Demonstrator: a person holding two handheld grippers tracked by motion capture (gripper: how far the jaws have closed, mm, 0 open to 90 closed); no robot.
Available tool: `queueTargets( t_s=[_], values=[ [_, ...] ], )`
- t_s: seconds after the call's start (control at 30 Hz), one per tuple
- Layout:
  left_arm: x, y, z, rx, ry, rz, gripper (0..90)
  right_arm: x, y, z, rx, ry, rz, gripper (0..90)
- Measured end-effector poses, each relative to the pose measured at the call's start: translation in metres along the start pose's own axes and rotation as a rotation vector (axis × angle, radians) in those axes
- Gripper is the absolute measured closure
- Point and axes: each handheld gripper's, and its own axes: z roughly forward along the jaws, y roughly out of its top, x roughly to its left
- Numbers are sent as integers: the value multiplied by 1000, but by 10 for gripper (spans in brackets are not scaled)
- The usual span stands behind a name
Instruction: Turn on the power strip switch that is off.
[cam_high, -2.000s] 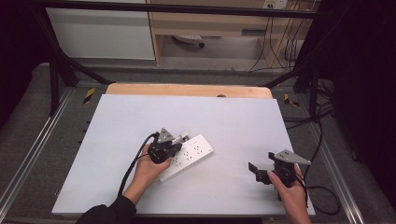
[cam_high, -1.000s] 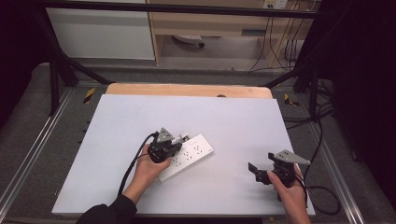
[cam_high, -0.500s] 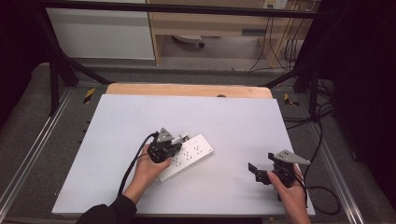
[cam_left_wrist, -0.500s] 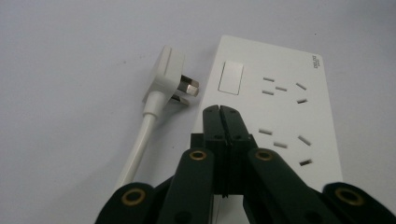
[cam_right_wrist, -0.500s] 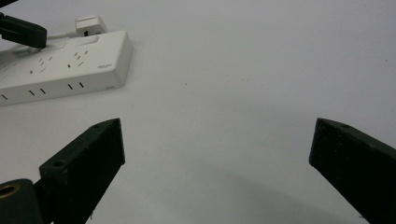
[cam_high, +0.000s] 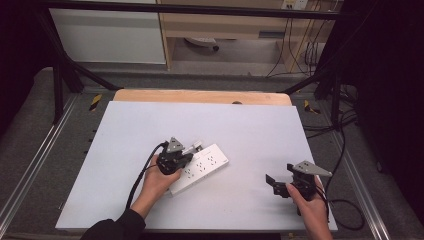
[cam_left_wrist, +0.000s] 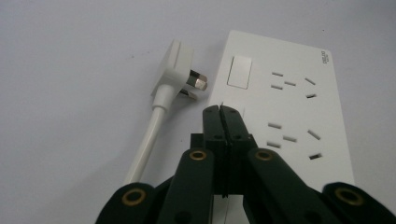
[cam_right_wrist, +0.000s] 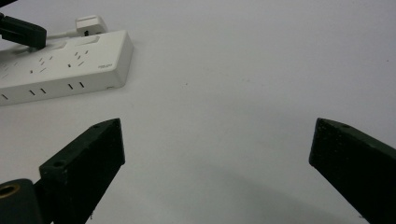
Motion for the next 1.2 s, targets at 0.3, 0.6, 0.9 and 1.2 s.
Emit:
queueTargets(
  t_s=[0.3, 0.6, 0.9, 1.2],
  values=[
    [-7, 1, 2, -6, 4, 32, 900, 0, 1, -1, -4, 1, -3, 39],
    [-10, 0, 0, -28, -2, 42, 900, 0, 1, 0, -8, 3, -2, 39],
    [-9, 1, -5, -49, -9, 22, 878, 0, 1, 0, -4, -7, -3, 39],
    [-7, 1, -5, -69, -13, -2, 834, 0, 1, -1, -9, -1, -4, 39]
  ],
)
